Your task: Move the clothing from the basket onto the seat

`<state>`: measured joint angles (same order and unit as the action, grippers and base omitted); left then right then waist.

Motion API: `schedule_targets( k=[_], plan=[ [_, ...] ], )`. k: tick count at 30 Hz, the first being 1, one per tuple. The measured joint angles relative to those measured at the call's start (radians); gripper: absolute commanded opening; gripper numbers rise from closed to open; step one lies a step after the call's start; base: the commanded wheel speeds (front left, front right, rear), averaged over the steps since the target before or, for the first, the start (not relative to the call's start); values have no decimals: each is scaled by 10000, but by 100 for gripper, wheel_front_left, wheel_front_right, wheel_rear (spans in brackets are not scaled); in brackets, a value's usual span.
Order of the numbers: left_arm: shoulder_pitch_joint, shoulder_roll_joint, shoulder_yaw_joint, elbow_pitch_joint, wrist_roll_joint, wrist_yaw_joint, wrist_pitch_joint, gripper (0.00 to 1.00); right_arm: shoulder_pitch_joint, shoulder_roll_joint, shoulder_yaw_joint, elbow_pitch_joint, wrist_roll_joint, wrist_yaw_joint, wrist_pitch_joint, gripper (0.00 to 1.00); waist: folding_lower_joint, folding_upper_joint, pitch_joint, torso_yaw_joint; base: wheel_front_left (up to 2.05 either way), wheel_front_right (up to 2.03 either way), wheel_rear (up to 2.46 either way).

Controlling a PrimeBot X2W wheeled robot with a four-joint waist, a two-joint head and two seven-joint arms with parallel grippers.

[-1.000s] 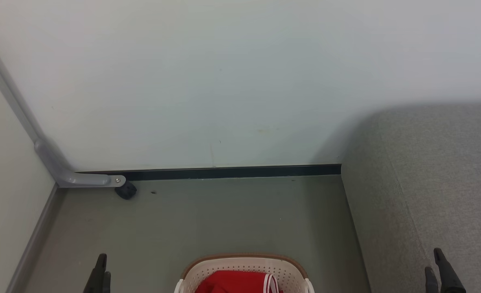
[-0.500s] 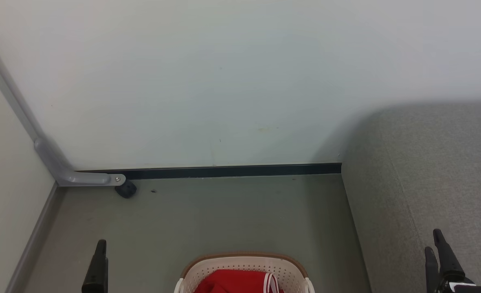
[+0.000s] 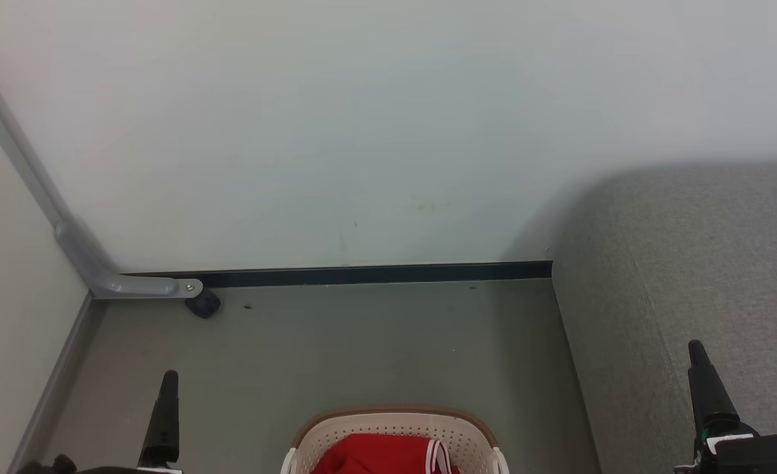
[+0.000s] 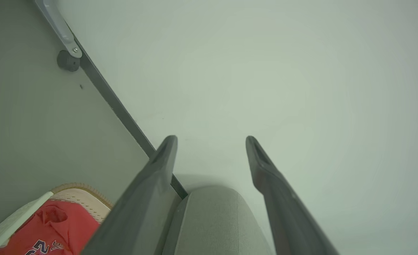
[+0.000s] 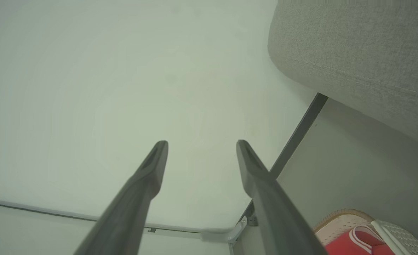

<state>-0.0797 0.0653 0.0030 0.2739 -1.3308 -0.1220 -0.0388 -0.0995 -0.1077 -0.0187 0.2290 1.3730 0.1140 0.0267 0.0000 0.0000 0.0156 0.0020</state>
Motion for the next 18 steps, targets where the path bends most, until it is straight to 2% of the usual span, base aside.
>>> schedule_targets(
  k=[18],
  plan=[
    [-264, 472, -909, 58, 3599, 589, -614, 100, -591, -1275, 1806, -10, -2861, 4, -1003, 100, 0, 0, 129, 36, 0, 0, 0]
  ],
)
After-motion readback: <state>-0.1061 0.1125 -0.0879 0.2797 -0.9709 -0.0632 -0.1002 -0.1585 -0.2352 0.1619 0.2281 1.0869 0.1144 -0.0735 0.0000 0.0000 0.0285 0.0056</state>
